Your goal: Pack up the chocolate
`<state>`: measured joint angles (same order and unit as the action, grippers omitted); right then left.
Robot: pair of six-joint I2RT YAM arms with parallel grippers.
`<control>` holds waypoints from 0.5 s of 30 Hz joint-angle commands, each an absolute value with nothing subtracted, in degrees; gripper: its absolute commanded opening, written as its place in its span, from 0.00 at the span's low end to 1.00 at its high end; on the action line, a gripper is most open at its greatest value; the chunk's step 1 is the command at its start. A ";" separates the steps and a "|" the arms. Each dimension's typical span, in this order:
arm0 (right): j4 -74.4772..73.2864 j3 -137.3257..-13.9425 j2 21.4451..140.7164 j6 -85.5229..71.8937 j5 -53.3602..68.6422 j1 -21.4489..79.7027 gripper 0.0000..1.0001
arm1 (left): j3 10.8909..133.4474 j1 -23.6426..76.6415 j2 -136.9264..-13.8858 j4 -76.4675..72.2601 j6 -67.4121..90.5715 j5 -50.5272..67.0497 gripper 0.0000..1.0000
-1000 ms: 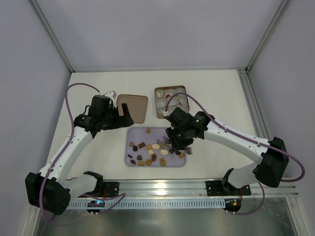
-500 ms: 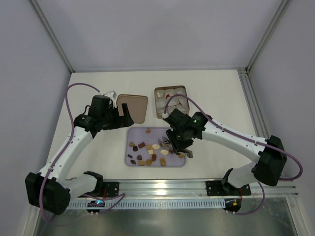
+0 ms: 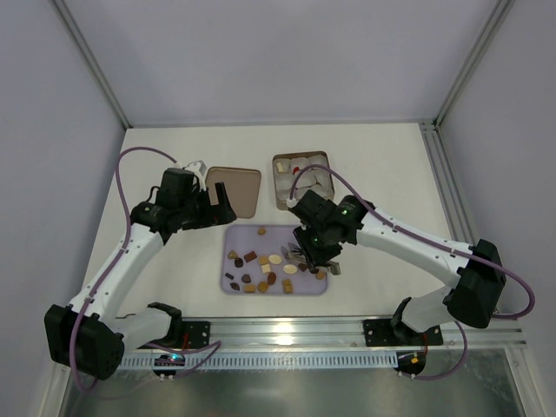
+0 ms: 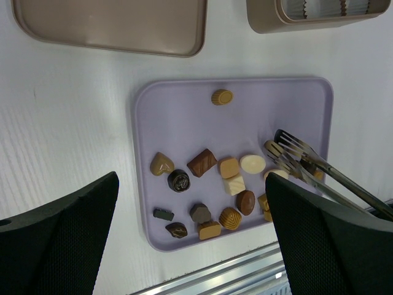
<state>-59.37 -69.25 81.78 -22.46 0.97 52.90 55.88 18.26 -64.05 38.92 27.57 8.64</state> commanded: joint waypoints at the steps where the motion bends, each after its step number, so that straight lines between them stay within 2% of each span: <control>1: -60.12 -72.77 81.91 -21.10 0.26 52.30 0.38 | 55.63 18.46 -63.54 39.02 26.54 9.58 1.00; 15: -61.61 -77.25 82.44 -19.16 1.41 48.34 0.38 | 55.64 18.37 -63.02 39.02 26.54 9.84 1.00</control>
